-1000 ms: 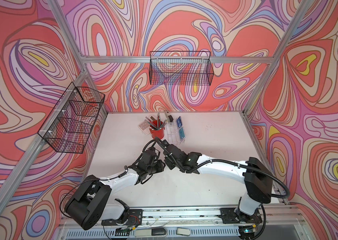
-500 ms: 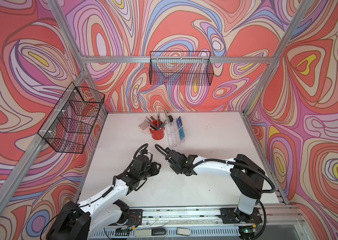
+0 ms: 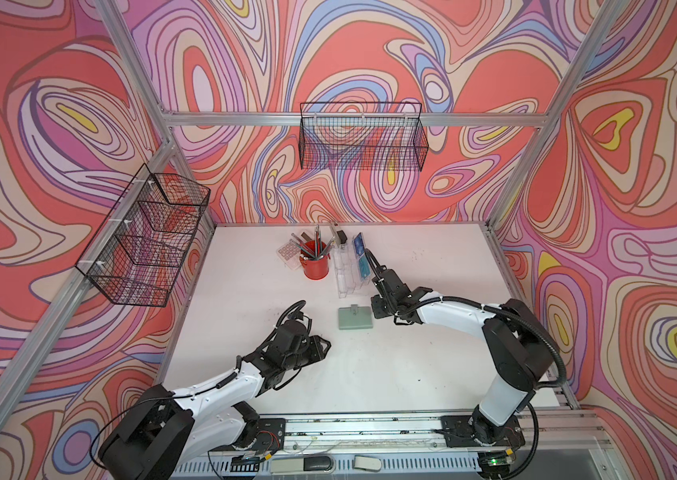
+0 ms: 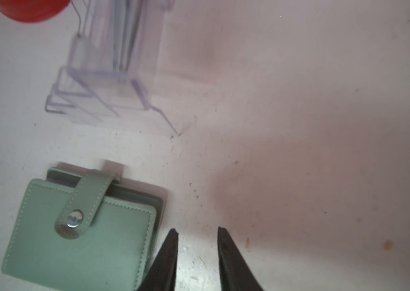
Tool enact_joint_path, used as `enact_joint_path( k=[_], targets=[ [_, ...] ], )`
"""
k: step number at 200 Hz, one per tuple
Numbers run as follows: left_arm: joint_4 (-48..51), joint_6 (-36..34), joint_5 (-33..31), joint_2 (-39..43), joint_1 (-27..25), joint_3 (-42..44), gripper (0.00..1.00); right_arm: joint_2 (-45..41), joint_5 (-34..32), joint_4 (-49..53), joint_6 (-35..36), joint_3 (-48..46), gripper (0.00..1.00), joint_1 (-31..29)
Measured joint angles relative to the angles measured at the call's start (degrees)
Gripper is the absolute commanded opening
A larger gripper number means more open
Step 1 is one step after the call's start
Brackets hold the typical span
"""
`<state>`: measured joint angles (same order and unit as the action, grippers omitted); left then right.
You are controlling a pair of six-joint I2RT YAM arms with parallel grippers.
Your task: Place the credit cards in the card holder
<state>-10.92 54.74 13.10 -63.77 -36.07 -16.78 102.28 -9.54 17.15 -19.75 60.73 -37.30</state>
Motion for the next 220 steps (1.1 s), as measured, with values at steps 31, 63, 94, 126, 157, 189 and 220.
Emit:
enact_joint_path(
  k=[31, 63, 94, 126, 157, 189, 220],
  targets=[
    [-3.0, 1.1, 0.6, -2.3, -0.4, 0.0, 0.35, 4.1, 2.5, 0.0, -1.6, 1.3, 0.3, 0.0],
    [-5.5, 2.2, 1.3, -4.9, -0.4, 0.0, 0.34, 5.1, 4.7, -1.5, -4.5, 2.3, 0.29, 0.0],
    [-5.6, 2.9, 0.8, -5.3, -0.4, 0.0, 0.34, 4.1, 6.1, -5.3, -7.3, -0.5, 0.27, -0.8],
    [-3.8, 3.0, -1.2, -2.9, -0.4, 0.0, 0.35, 1.4, 6.2, -7.2, -10.0, -4.3, 0.27, -4.2],
    [1.8, 2.9, -4.3, 1.8, -0.4, -0.8, 0.36, -3.3, 6.2, -9.1, -13.3, -9.7, 0.26, -9.0],
    [8.4, 2.5, -7.8, 6.4, 0.1, -2.4, 0.36, -4.8, 6.1, -12.5, -17.4, -12.9, 0.27, -13.2],
    [13.0, 2.1, -9.1, 9.1, 2.9, -3.2, 0.36, -4.4, 6.6, -15.7, -20.6, -13.8, 0.26, -17.6]
  ],
)
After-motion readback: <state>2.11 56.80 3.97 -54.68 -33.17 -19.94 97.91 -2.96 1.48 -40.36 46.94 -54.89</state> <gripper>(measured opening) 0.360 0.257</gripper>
